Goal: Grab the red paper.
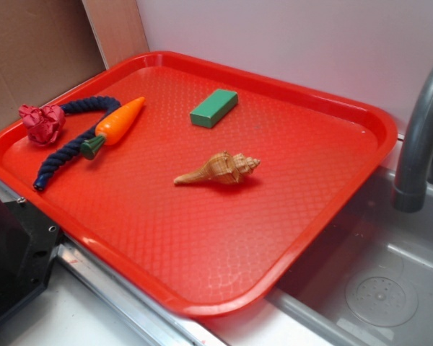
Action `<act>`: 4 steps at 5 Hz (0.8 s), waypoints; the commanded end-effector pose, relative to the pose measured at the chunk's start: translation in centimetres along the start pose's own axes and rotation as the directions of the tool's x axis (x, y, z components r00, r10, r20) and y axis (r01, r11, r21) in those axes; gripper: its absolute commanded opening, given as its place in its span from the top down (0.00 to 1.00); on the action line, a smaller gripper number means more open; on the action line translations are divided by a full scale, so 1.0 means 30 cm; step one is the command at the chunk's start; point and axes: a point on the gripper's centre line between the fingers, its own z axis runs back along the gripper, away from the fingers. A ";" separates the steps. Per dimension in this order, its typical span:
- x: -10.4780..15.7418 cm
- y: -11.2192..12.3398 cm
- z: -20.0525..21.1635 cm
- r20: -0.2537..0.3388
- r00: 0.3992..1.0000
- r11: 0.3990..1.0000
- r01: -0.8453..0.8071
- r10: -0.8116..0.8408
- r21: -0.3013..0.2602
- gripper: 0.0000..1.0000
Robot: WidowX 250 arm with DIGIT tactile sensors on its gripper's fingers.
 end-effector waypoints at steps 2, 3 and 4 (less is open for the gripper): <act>0.029 0.035 -0.020 0.010 0.968 0.968 -0.249 0.249 -0.015 0.00; 0.045 0.074 -0.073 0.000 0.874 0.871 -0.486 0.487 -0.070 0.00; 0.067 0.120 -0.136 0.021 0.725 0.723 -0.683 0.688 -0.105 0.00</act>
